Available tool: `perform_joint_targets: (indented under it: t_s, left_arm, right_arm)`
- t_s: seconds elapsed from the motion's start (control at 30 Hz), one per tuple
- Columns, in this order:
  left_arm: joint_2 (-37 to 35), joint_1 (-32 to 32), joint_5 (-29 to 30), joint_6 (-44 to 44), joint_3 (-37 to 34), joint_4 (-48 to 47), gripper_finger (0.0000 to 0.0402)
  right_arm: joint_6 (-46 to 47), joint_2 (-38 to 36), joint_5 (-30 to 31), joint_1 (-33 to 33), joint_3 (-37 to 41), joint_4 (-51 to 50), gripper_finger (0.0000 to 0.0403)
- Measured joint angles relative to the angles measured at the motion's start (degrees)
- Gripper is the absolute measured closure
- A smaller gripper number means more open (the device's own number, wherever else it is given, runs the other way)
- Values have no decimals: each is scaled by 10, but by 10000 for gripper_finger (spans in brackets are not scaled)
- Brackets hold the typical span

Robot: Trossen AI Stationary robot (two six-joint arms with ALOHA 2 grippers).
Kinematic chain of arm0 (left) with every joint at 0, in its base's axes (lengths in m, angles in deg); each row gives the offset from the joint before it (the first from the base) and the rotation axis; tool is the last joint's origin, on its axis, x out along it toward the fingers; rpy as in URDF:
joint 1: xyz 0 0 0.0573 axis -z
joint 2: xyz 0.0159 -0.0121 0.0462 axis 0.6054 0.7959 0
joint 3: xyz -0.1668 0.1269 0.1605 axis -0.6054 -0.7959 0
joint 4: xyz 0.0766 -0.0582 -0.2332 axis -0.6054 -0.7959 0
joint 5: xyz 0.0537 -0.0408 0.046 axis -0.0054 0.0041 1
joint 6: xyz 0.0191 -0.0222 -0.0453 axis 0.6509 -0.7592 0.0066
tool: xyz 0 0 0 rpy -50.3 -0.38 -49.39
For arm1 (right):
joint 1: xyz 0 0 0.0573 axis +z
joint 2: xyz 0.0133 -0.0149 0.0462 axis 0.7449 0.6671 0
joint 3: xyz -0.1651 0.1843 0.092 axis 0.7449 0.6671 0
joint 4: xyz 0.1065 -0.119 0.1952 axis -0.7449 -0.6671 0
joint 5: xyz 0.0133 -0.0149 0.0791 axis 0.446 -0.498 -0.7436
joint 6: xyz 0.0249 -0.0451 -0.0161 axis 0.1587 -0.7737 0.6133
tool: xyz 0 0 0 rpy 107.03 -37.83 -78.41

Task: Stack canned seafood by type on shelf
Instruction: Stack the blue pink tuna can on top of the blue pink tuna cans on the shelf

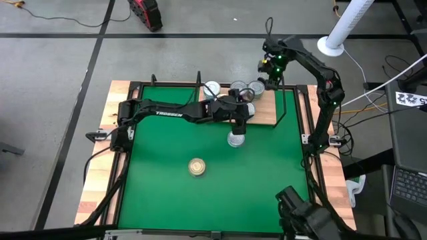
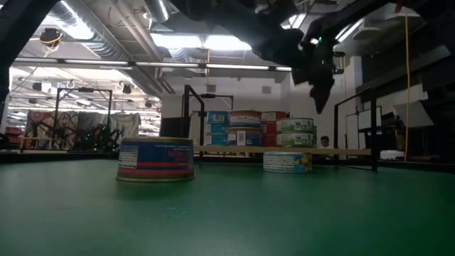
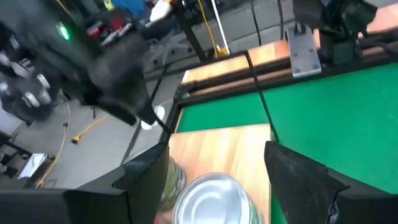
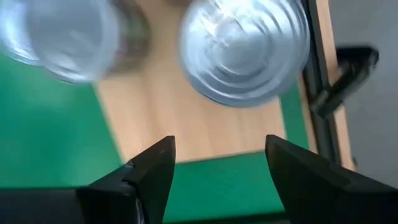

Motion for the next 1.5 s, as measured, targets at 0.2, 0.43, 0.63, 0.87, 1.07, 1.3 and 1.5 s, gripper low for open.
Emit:
perform_joint_targets:
  t_s: [0.2, 0.43, 0.63, 0.87, 1.07, 1.3, 1.5]
  left_arm:
    - [-36, 26, 3, 27, 0, -90, 141]
    - [-96, 88, 2, -14, 0, -269, 141]
    - [-124, 148, 2, -155, 0, -406, 141]
    - [-128, 220, 2, -331, 0, -557, 141]
    - [-128, 279, -4, -500, 0, -645, 141]
    - [-128, 341, -7, -632, 0, -723, 141]
    - [-128, 375, -6, -732, -1, -809, 141]
  right_arm:
    - [54, -46, -103, 0, -23, -7, 155]
    - [54, -103, -208, 30, -24, -22, 155]
    - [54, -142, -249, 118, -24, -22, 155]
    - [53, -148, -269, 287, -24, -30, 155]
    - [53, -147, -233, 443, -23, 12, 155]
    - [76, -147, -203, 570, -4, 95, 155]
    - [75, -148, -203, 621, 56, 149, 176]
